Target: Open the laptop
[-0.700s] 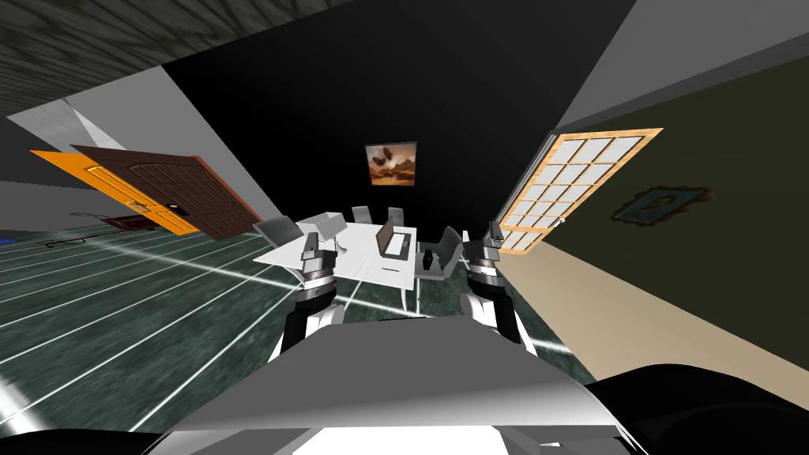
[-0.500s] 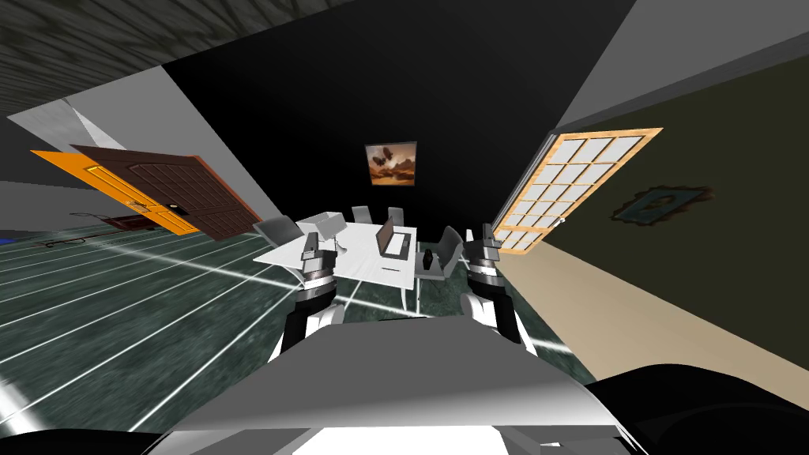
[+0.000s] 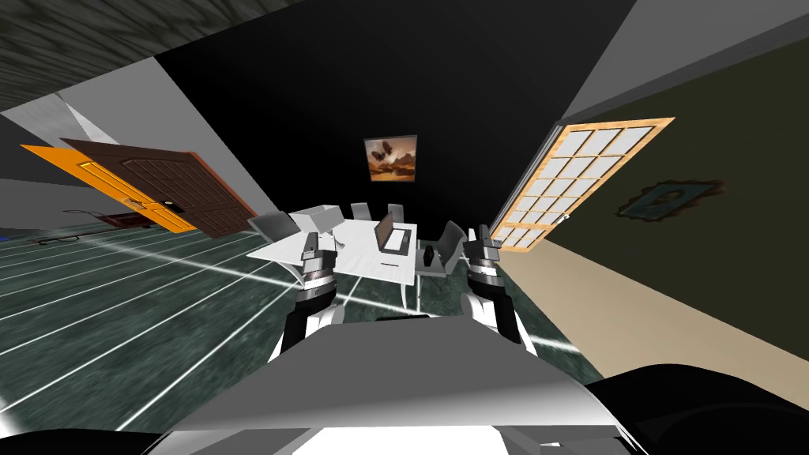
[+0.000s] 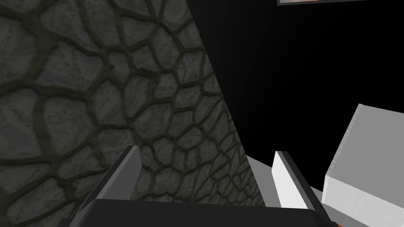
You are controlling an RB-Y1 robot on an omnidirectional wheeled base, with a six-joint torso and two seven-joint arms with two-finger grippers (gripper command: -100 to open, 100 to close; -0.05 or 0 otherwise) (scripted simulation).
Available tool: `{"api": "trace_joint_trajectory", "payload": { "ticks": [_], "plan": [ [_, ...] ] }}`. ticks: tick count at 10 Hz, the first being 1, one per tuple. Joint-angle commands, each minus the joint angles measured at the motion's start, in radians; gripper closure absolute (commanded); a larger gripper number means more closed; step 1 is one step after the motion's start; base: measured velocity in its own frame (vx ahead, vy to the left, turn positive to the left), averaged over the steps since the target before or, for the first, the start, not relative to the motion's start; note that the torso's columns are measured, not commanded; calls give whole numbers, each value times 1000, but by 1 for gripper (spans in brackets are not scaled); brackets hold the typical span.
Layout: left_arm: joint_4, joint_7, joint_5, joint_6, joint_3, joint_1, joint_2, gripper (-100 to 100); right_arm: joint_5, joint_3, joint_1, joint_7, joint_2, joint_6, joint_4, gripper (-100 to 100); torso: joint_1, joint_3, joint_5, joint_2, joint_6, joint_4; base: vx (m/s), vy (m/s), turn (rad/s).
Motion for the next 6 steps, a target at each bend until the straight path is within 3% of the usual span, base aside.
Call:
{"api": "trace_joint_trajectory", "payload": {
  "ticks": [1,2,3,6],
  "plan": [
    [0,0,0,0,0,0,0,0,0,0,0,0,0,0,0,0,0,-148,0,74,0,74,0,0,0],
    [0,0,0,0,0,0,0,0,0,0,0,0,0,0,0,0,0,-295,0,148,0,148,0,0,0],
    [3,1,-2,10,5,-4,44,-100,0,0,0,0,0,0,0,0,0,-443,0,221,0,221,5,4,-52],
    [14,3,-10,49,24,-21,121,-100,0,0,0,0,0,0,1,0,1,-536,0,267,0,267,-3,16,-103]
  ]
}}
